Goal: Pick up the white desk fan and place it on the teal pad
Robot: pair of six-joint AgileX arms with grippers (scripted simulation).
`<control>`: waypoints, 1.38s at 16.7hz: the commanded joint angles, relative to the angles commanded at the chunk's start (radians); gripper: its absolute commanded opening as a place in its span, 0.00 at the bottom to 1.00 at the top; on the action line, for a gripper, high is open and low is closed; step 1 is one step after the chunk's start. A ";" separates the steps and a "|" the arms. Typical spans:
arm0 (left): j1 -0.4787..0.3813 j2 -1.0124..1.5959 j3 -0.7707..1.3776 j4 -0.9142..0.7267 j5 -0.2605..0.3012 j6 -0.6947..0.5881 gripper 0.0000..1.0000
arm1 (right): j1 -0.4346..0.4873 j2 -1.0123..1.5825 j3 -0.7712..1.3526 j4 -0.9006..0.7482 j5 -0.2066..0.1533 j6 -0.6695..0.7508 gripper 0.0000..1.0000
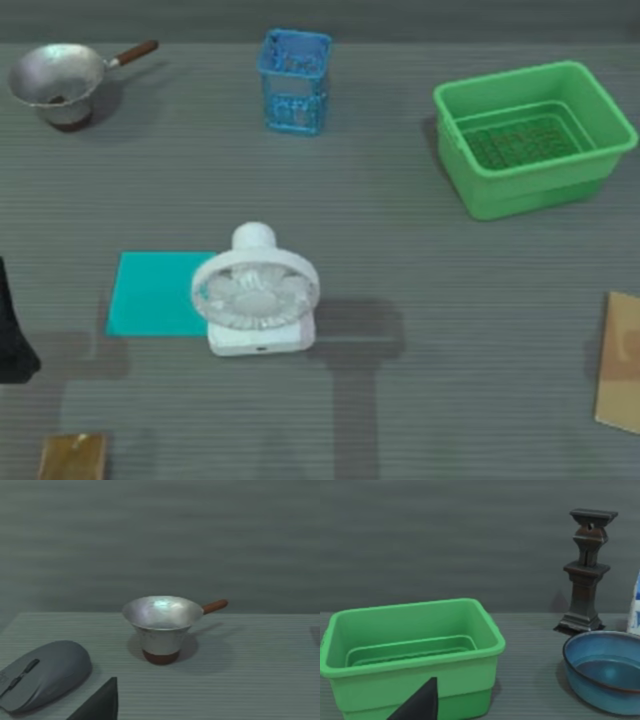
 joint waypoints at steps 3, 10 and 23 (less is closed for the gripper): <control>-0.005 0.010 0.009 -0.010 0.001 0.007 1.00 | 0.000 0.000 0.000 0.000 0.000 0.000 1.00; -0.142 0.374 0.354 -0.315 0.007 0.200 1.00 | 0.000 0.000 0.000 0.000 0.000 0.000 1.00; -0.520 1.609 1.498 -1.186 0.004 0.741 1.00 | 0.000 0.000 0.000 0.000 0.000 0.000 1.00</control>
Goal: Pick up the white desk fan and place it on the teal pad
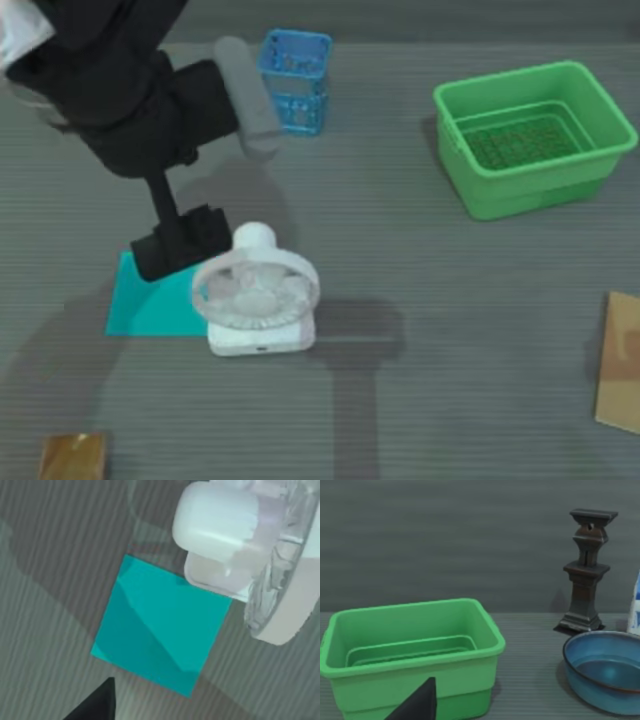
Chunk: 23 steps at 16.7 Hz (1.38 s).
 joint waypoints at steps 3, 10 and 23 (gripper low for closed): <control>-0.056 0.193 0.174 -0.138 -0.001 0.082 1.00 | 0.000 0.000 0.000 0.000 0.000 0.000 1.00; -0.094 0.324 0.288 -0.238 -0.002 0.138 1.00 | 0.000 0.000 0.000 0.000 0.000 0.000 1.00; -0.093 0.326 0.092 -0.041 -0.002 0.140 1.00 | 0.000 0.000 0.000 0.000 0.000 0.000 1.00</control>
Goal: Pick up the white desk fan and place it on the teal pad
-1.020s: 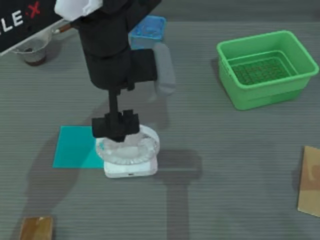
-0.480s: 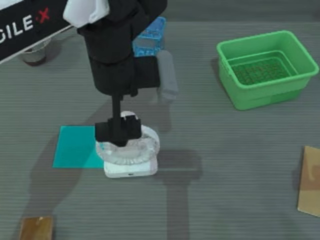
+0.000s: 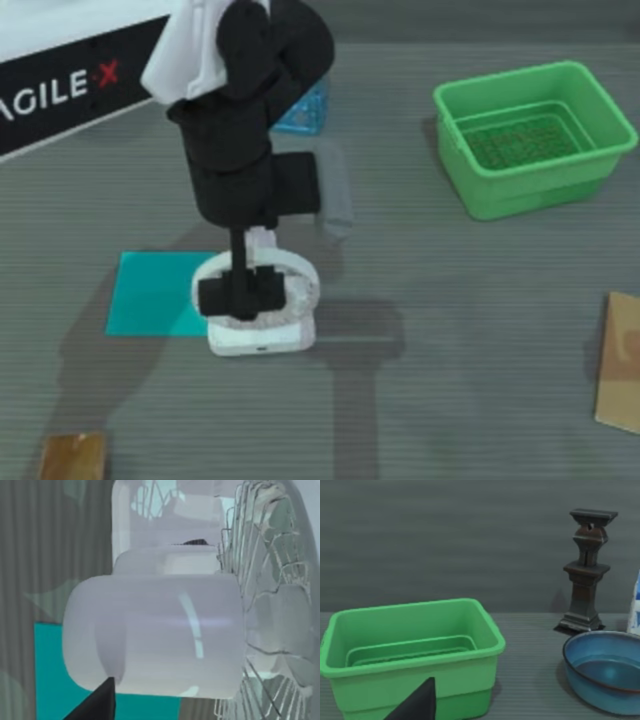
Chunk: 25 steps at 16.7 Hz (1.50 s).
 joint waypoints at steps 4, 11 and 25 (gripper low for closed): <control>0.000 0.000 0.000 0.000 0.000 0.000 0.77 | 0.000 0.000 0.000 0.000 0.000 0.000 1.00; 0.000 0.000 0.000 0.000 0.000 0.000 0.25 | 0.000 0.000 0.000 0.000 0.000 0.000 1.00; 0.001 0.000 0.018 -0.018 0.000 0.003 0.00 | 0.000 0.000 0.000 0.000 0.000 0.000 1.00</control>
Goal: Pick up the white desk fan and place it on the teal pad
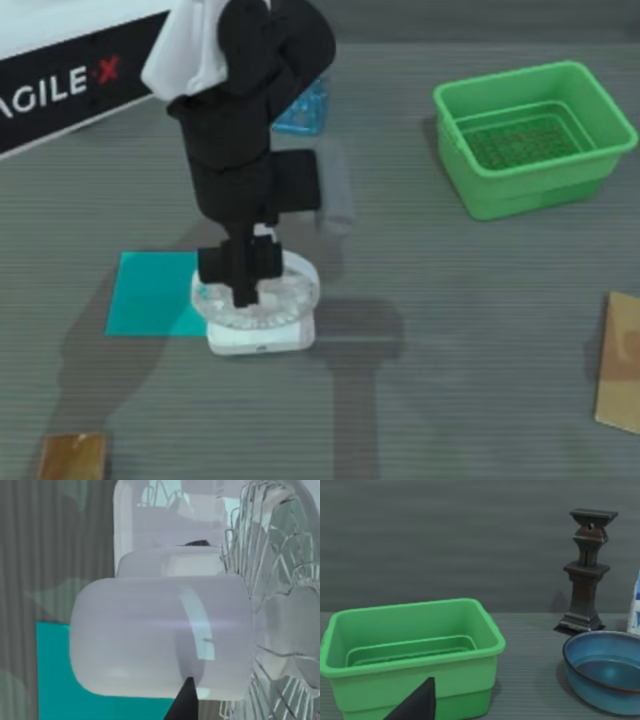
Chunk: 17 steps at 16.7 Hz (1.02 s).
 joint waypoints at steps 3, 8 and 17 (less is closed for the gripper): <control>0.009 0.003 0.086 -0.088 0.000 -0.002 0.00 | 0.000 0.000 0.000 0.000 0.000 0.000 1.00; 0.018 -0.003 0.179 -0.180 0.000 -0.004 0.00 | 0.000 0.000 0.000 0.000 0.000 0.000 1.00; 0.153 -0.011 0.159 -0.183 0.003 0.176 0.00 | 0.000 0.000 0.000 0.000 0.000 0.000 1.00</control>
